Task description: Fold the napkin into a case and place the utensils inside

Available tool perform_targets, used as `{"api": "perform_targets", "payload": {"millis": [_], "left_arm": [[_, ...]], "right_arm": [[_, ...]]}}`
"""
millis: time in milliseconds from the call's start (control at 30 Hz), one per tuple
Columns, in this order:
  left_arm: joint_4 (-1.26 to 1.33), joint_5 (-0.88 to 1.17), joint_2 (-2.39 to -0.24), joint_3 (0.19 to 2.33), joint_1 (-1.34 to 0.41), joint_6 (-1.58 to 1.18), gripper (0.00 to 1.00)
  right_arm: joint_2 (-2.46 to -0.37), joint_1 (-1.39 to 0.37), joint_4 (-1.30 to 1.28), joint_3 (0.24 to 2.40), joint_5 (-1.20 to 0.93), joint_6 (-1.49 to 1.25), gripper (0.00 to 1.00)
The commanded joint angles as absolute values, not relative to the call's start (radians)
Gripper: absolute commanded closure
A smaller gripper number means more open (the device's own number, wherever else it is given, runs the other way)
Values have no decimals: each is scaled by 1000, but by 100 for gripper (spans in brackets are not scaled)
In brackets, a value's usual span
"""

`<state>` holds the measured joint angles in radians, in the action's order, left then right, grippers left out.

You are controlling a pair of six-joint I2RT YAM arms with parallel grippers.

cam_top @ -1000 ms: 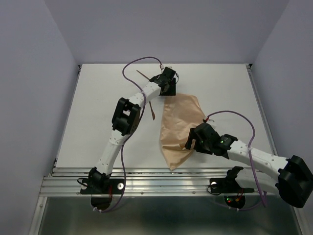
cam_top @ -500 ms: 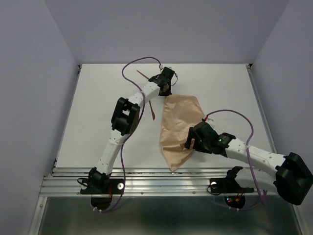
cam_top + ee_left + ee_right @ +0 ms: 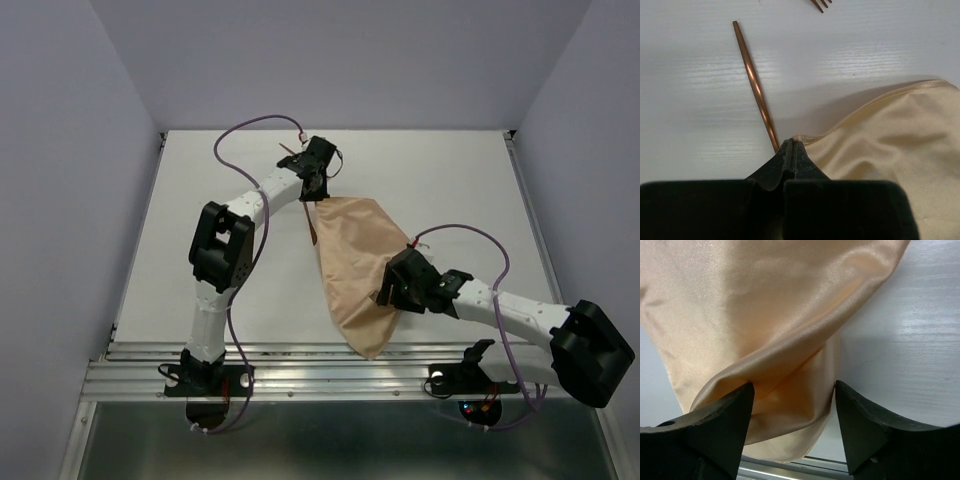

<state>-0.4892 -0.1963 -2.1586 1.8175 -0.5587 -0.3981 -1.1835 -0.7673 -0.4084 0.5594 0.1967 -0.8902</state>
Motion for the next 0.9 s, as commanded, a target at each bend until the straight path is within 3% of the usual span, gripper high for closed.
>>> {"api": "perform_targets", "payload": {"millis": [0,100,133,167,367,533,600,733,867], "left_arm": [[-465,-230,-2063,1743,-549,-414,100],[-462,-235,-2042,1724,-545,-417,100],[-462,-236,-2037,1720,-543,-419,100],[-462,-233,-2026,1720,-538,-419,100],[-495,-141,-2023,1828,-512,-387,100],[-557,-100,-2066,2131,-497,-373,100],[-531,-42,-2049,2208,-486,-377,100],[-433,76,-1958,2229,-439,-405,100],[-301,141,-1787,2102,-407,-419,100]], "right_arm": [[-1177,-775,-365,566,207,-900,36],[-1189,-775,-371,577,218,-908,72],[-1190,-775,-388,581,239,-914,91],[-1198,-775,-400,587,261,-929,98],[-1210,-711,-460,722,478,-783,99],[-1278,-468,-457,952,521,-573,99],[-1295,-454,-459,1109,566,-480,99],[-1315,-426,-459,1334,646,-376,99],[-1279,-426,-459,1376,710,-362,99]]}}
